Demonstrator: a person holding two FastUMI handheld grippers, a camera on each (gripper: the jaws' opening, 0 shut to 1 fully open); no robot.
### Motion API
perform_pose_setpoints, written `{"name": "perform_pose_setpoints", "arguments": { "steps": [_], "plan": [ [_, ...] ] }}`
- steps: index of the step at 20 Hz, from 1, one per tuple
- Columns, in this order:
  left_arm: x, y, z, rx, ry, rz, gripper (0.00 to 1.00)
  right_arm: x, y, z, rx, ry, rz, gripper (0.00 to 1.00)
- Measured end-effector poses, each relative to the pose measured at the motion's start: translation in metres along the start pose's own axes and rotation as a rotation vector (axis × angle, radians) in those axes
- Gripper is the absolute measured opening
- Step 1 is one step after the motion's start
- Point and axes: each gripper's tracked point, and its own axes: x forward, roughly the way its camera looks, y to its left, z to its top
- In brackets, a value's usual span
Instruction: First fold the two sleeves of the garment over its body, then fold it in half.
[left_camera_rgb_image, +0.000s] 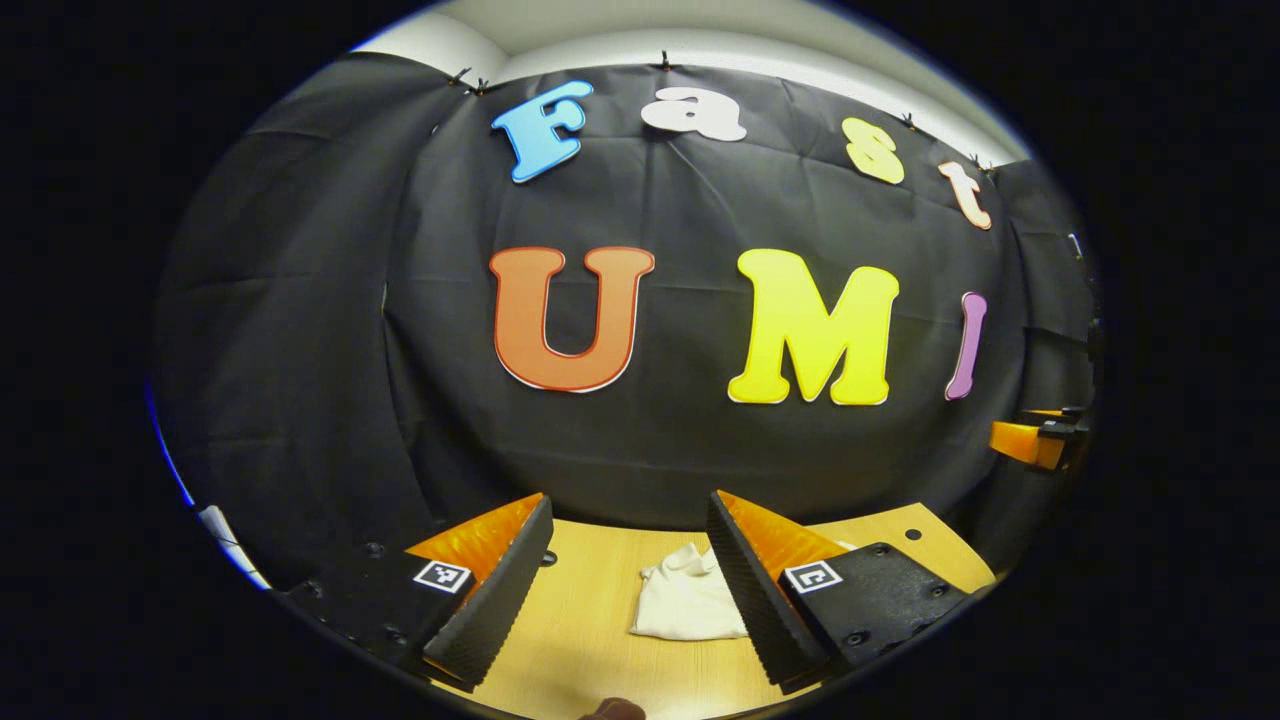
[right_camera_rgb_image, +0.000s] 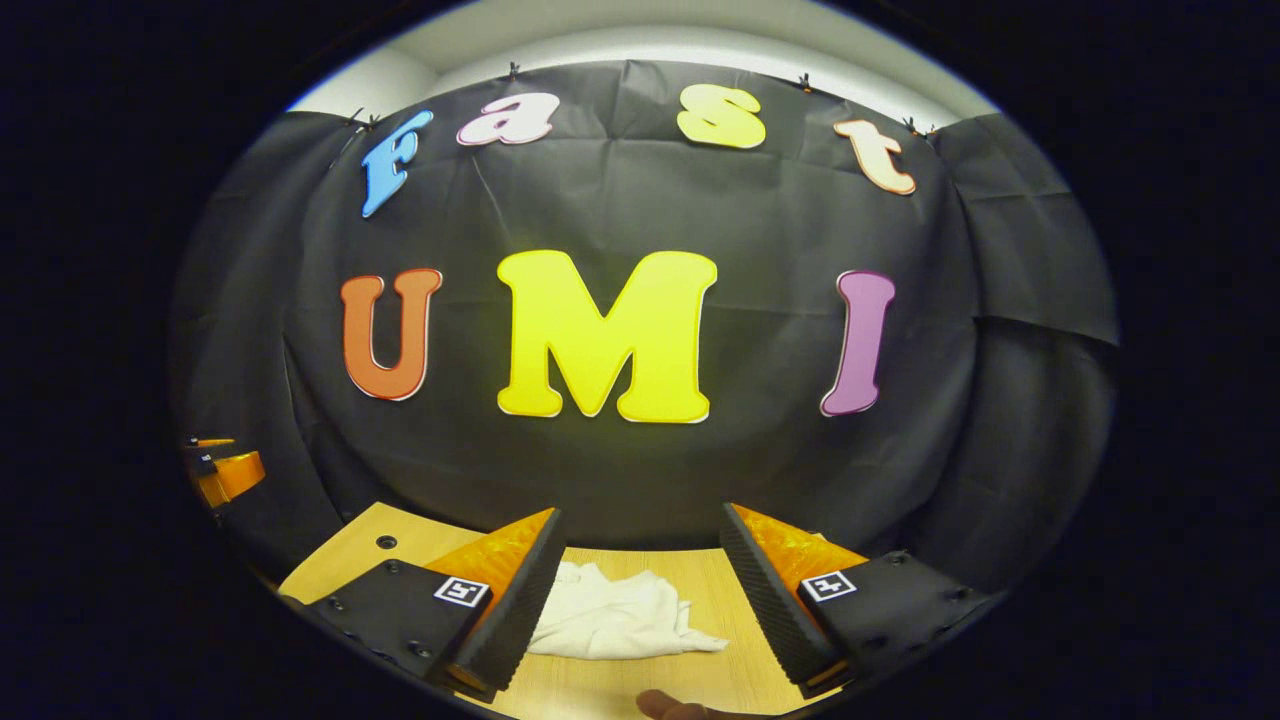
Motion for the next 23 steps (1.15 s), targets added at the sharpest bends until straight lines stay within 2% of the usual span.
{"name": "perform_pose_setpoints", "arguments": {
  "steps": [1, 2, 3, 5, 6, 7, 9, 10, 11, 12, 13, 14, 15, 16, 17, 18, 19, 23],
  "plan": [
    [-0.010, -0.004, 0.004, 0.006, -0.018, -0.004, 0.98, -0.018, 0.005, 0.005, -0.013, -0.020, 0.001, 0.93],
    [-0.018, -0.010, 0.007, 0.002, -0.031, -0.015, 0.98, -0.038, 0.010, 0.006, -0.028, -0.046, -0.005, 0.97],
    [-0.034, -0.010, 0.011, -0.006, -0.042, -0.023, 0.98, -0.056, 0.012, 0.008, -0.038, -0.068, -0.019, 0.93],
    [-0.064, -0.007, 0.014, -0.005, -0.051, -0.023, 0.98, -0.092, 0.015, 0.009, -0.033, -0.100, -0.025, 0.95],
    [-0.078, -0.005, 0.015, 0.001, -0.057, -0.017, 0.88, -0.108, 0.017, 0.006, -0.022, -0.104, -0.019, 0.95],
    [-0.089, -0.003, 0.015, 0.009, -0.055, -0.011, 0.98, -0.119, 0.023, 0.002, -0.015, -0.096, -0.014, 0.94],
    [-0.108, -0.006, 0.011, 0.016, -0.058, -0.015, 0.98, -0.134, 0.037, -0.009, -0.015, -0.088, 0.008, 0.94],
    [-0.116, -0.007, 0.008, 0.017, -0.055, -0.017, 0.89, -0.139, 0.038, -0.013, -0.015, -0.088, 0.010, 0.94],
    [-0.124, -0.007, 0.003, 0.018, -0.056, -0.018, 0.98, -0.144, 0.041, -0.015, -0.011, -0.098, 0.017, 0.94],
    [-0.130, -0.008, -0.002, 0.017, -0.053, -0.017, 0.98, -0.150, 0.045, -0.020, -0.015, -0.105, 0.016, 0.94],
    [-0.137, -0.012, -0.008, 0.018, -0.048, -0.034, 0.89, -0.155, 0.046, -0.024, -0.025, -0.107, 0.014, 0.94],
    [-0.143, -0.013, -0.011, 0.016, -0.051, -0.033, 0.98, -0.157, 0.047, -0.030, -0.033, -0.104, 0.015, 0.94],
    [-0.147, -0.013, -0.013, 0.006, -0.047, -0.037, 0.89, -0.161, 0.049, -0.035, -0.034, -0.093, 0.015, 0.94],
    [-0.151, -0.016, -0.016, -0.003, -0.044, -0.046, 0.88, -0.165, 0.051, -0.041, -0.027, -0.080, 0.019, 0.94],
    [-0.154, -0.017, -0.019, -0.002, -0.042, -0.051, 0.98, -0.170, 0.053, -0.047, -0.018, -0.066, 0.023, 0.94],
    [-0.156, -0.018, -0.019, 0.010, -0.049, -0.050, 0.88, -0.175, 0.056, -0.053, -0.015, -0.054, 0.032, 0.94],
    [-0.156, -0.018, -0.017, 0.017, -0.054, -0.050, 0.98, -0.176, 0.057, -0.057, -0.021, -0.049, 0.036, 0.94],
    [-0.161, -0.030, -0.013, 0.017, -0.070, -0.080, 1.00, -0.182, 0.067, -0.060, -0.055, -0.056, 0.057, 0.94]
  ]
}}
